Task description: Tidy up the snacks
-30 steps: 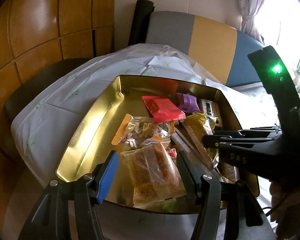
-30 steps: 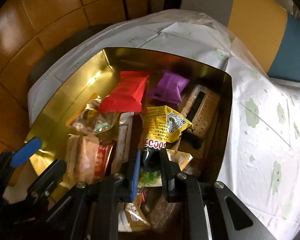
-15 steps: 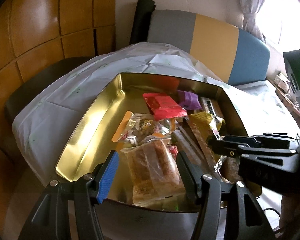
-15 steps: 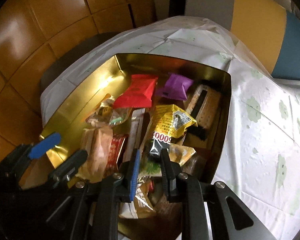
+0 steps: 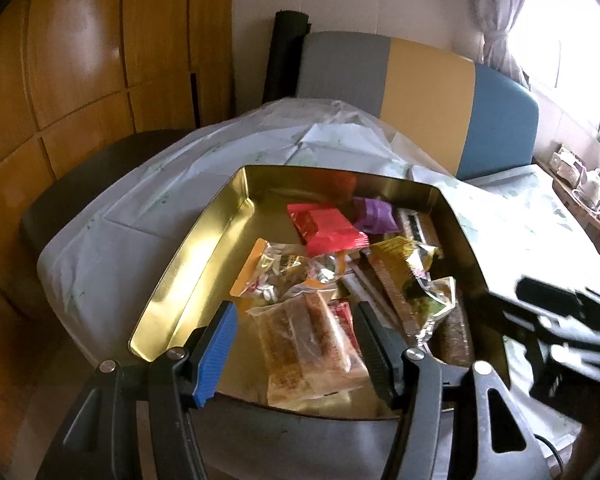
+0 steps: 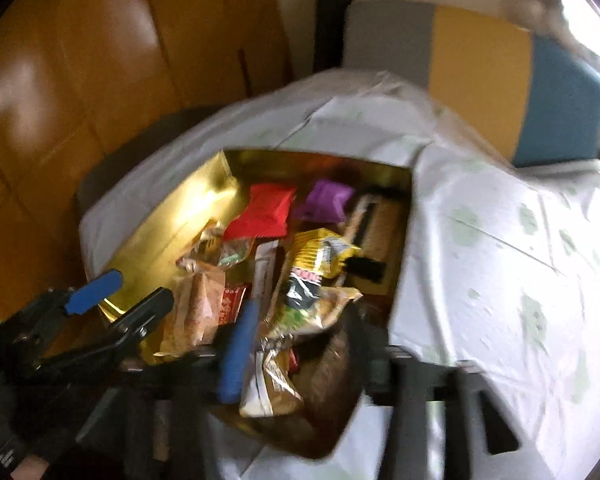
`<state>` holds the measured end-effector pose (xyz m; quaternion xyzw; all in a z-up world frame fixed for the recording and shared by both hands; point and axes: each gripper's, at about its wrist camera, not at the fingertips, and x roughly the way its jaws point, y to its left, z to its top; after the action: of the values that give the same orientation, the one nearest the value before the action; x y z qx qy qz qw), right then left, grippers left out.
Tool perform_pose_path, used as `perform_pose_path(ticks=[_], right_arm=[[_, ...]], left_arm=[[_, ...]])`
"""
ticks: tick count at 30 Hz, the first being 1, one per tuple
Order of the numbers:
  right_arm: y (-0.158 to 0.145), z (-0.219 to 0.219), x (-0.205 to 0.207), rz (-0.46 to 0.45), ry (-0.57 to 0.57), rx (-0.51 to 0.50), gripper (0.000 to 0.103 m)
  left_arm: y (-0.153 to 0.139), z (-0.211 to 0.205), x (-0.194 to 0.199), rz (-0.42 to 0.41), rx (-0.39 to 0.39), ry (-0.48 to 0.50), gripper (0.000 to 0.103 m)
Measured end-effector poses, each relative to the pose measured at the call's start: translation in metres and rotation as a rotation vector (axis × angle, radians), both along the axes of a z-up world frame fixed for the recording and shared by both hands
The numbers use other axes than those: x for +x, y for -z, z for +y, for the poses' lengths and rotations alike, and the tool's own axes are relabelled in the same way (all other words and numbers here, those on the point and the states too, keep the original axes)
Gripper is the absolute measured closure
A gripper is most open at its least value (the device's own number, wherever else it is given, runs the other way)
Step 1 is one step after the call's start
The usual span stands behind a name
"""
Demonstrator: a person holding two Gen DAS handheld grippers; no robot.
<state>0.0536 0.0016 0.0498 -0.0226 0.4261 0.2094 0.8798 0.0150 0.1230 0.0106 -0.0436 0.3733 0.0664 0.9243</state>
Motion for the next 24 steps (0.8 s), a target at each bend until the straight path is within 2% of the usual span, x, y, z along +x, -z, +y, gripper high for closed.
perform_pose_path(ticks=[5,10,12,14,16,24], right_arm=[[-0.003,-0.023,-0.035,-0.045,0.115,-0.029,0.046],[-0.002,-0.047,-0.051,-0.060,0.216,-0.022,0.040],[-0.003,-0.054,-0.056,-0.062,0.243,-0.013,0.031],[-0.001,-0.055,-0.058,-0.054,0.252,-0.008,0.029],[0.001,-0.056,-0.062,-0.057,0.250,-0.017,0.029],[0.004,-0.055,-0.066,-0.069,0.256,-0.014,0.029]], left_arm=[[-0.006,-0.014,-0.012,-0.020,0.016,0.027,0.042],[-0.010,-0.025,-0.020,-0.022,0.017,0.046,0.040],[-0.012,-0.028,-0.023,-0.029,0.028,0.043,0.040],[-0.013,-0.030,-0.024,-0.036,0.037,0.046,0.037],[-0.012,-0.030,-0.024,-0.024,0.029,0.041,0.030],[-0.012,-0.023,-0.026,-0.025,0.073,-0.032,0.030]])
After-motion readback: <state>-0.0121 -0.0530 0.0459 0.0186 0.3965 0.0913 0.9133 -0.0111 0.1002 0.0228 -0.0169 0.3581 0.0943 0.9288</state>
